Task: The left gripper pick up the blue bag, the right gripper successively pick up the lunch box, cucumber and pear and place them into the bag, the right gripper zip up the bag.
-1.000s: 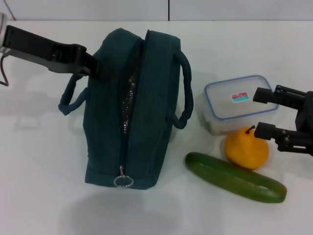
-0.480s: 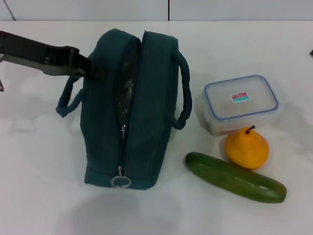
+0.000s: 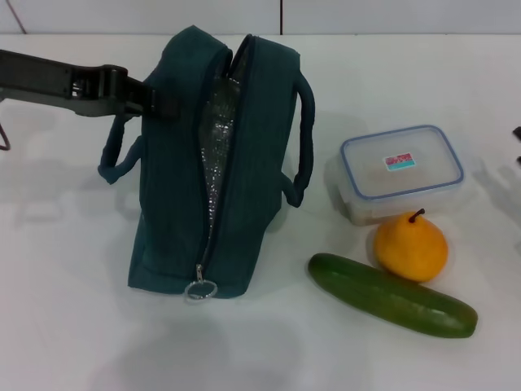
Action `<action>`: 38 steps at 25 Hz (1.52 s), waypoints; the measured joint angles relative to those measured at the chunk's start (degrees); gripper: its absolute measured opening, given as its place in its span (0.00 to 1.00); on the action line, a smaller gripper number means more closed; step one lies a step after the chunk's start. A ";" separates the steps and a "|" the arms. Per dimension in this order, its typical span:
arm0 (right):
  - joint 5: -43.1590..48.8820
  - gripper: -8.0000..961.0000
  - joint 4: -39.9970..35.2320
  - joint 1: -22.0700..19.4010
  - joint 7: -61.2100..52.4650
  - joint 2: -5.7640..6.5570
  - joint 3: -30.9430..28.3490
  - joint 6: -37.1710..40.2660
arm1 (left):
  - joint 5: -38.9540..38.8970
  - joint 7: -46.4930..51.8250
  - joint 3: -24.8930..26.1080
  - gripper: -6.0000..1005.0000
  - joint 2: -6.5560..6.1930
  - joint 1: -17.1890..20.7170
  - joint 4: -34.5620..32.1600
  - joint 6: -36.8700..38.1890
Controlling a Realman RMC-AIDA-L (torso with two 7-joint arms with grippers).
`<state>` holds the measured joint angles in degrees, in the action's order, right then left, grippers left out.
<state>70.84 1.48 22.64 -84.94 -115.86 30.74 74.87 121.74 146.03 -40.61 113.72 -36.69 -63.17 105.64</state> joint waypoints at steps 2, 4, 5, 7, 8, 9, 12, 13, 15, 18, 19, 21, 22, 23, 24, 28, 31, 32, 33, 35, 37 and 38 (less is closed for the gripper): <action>0.09 0.78 0.73 0.65 -1.81 -0.12 0.29 -1.97 | -0.01 -0.57 -0.09 0.05 0.03 0.02 0.29 0.00; 0.12 0.78 1.73 1.57 -2.40 -0.17 0.45 -2.48 | -0.02 -1.12 -0.13 0.05 0.11 0.06 0.40 0.00; 0.12 0.77 1.73 1.57 -2.40 -0.17 0.45 -2.48 | -0.02 -1.41 -0.13 0.05 0.16 0.08 0.42 0.00; 0.74 0.77 3.62 3.62 -2.72 -0.27 0.57 -2.65 | -0.02 -2.04 -0.06 0.05 0.27 0.13 0.44 0.00; 0.82 0.76 3.72 3.74 -2.72 -0.28 0.58 -2.67 | -0.02 -2.26 -0.02 0.05 0.36 0.13 0.43 0.00; 1.09 0.76 3.97 4.21 -2.73 -0.31 0.59 -2.67 | -0.02 -2.47 0.02 0.05 0.46 0.13 0.44 0.00; 1.53 0.75 4.83 5.52 -2.77 -0.34 0.58 -2.70 | -0.02 -2.88 0.00 0.05 0.64 0.15 0.43 0.00; 1.58 0.74 5.19 5.95 -2.77 -0.34 0.58 -2.71 | -0.02 -2.91 -0.07 0.05 0.68 0.19 0.44 0.00; 1.64 0.73 5.66 6.38 -2.79 -0.34 0.57 -2.73 | -0.02 -2.91 -0.07 0.05 0.68 0.19 0.44 0.00; 1.68 0.72 5.78 6.59 -2.81 -0.33 0.55 -2.80 | -0.02 -3.33 -0.17 0.05 0.78 0.50 0.43 0.01; 1.71 0.72 5.79 6.67 -2.81 -0.32 0.54 -2.84 | -0.02 -3.49 -0.10 0.05 0.80 0.58 0.42 0.01; 2.09 0.71 5.86 6.75 -2.85 -0.33 0.54 -2.88 | -0.02 -3.61 0.01 0.05 0.83 0.71 0.42 0.01; 2.30 0.71 5.89 6.82 -2.87 -0.33 0.54 -2.88 | -0.02 -3.62 0.01 0.05 0.83 0.74 0.42 0.01; 2.56 0.70 5.90 6.87 -2.89 -0.32 0.54 -2.89 | -0.01 -3.63 0.01 0.05 0.84 0.76 0.42 0.01; 2.80 0.70 5.91 6.91 -2.91 -0.33 0.54 -2.90 | -0.01 -3.66 0.01 0.05 0.86 0.76 0.42 0.01; 3.60 0.68 5.95 7.08 -2.96 -0.33 0.54 -2.90 | -0.01 -3.71 -0.20 0.05 0.95 0.84 0.42 0.05; 3.75 0.58 5.97 7.19 -3.58 -0.32 0.54 -2.90 | -0.01 -3.73 -0.34 0.05 0.99 0.91 0.42 0.09; 3.76 0.53 5.97 7.14 -3.79 -0.33 0.54 -2.90 | -0.01 -3.73 -0.37 0.05 0.99 0.98 0.42 0.10; 3.76 0.48 5.97 7.05 -3.85 -0.32 0.54 -2.90 | -0.01 -3.73 -0.39 0.05 0.99 1.04 0.42 0.10; 3.77 0.40 5.78 6.80 -4.36 -0.32 0.54 -2.90 | -0.01 -3.73 -0.41 0.05 0.99 1.11 0.42 0.11; 3.78 0.33 5.53 6.63 -5.33 -0.32 0.55 -2.87 | -0.01 -3.73 -0.37 0.05 0.98 1.15 0.42 0.15; 3.78 0.29 5.41 6.60 -5.70 -0.28 0.55 -2.77 | -0.01 -3.73 -0.34 0.05 0.98 1.17 0.42 0.18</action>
<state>74.63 6.89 29.24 -90.64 -116.14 31.29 72.11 121.73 142.29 -40.95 114.70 -35.52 -62.75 105.82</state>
